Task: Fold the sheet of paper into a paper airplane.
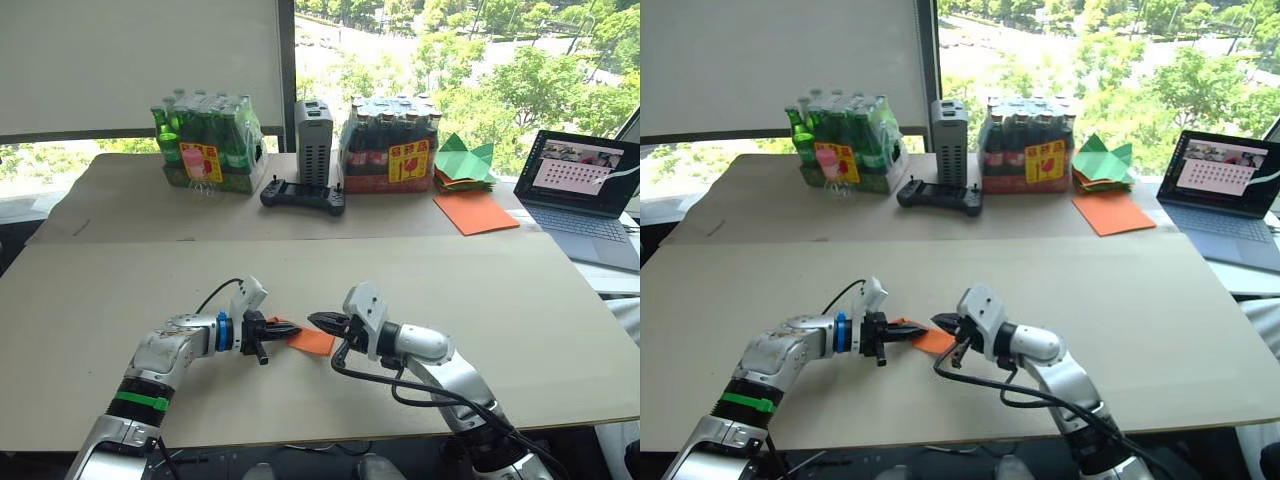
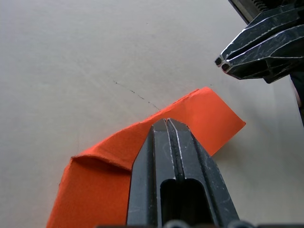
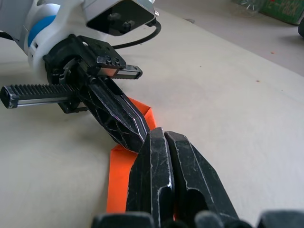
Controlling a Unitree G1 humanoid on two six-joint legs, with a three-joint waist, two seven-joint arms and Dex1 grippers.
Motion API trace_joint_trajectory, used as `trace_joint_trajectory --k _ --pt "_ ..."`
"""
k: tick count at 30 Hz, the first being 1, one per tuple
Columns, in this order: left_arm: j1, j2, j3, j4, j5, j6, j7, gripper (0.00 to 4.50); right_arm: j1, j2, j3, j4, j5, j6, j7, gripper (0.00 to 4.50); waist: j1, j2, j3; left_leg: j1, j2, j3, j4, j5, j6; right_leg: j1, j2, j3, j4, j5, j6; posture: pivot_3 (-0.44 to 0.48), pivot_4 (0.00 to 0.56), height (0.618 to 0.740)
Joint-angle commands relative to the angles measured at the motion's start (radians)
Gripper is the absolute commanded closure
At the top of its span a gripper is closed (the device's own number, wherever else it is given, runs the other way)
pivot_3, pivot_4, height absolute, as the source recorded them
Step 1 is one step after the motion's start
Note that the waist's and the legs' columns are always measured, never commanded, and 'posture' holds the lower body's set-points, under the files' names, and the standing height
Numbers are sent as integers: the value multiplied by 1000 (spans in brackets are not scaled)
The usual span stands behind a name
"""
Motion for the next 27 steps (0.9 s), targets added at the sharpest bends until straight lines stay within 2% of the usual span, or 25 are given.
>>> trace_joint_trajectory --k 1,10,19,27 --pt "11 -1 12 -17 0 4 9 4500 -6 -12 50 37 -96 -9 -53 4454 -1 0 0 0 0 0 0 0 0 0 0 0 0 0 0 0 150 740" --pt "24 1 16 -65 -9 19 20 4500 5 2 85 111 -175 -13 -105 4454 -3 0 0 1 0 0 0 0 0 0 0 0 1 0 0 0 150 740" --pt "28 -4 18 -80 -16 29 33 4500 -20 56 -3 63 -93 -30 -121 4454 -2 0 0 0 0 0 0 0 0 0 0 0 1 0 0 0 150 740" --pt "27 -4 16 -72 -13 26 37 4500 10 52 28 6 -55 -30 -61 4454 -2 0 0 0 0 0 0 0 0 0 0 0 1 0 0 0 150 740"
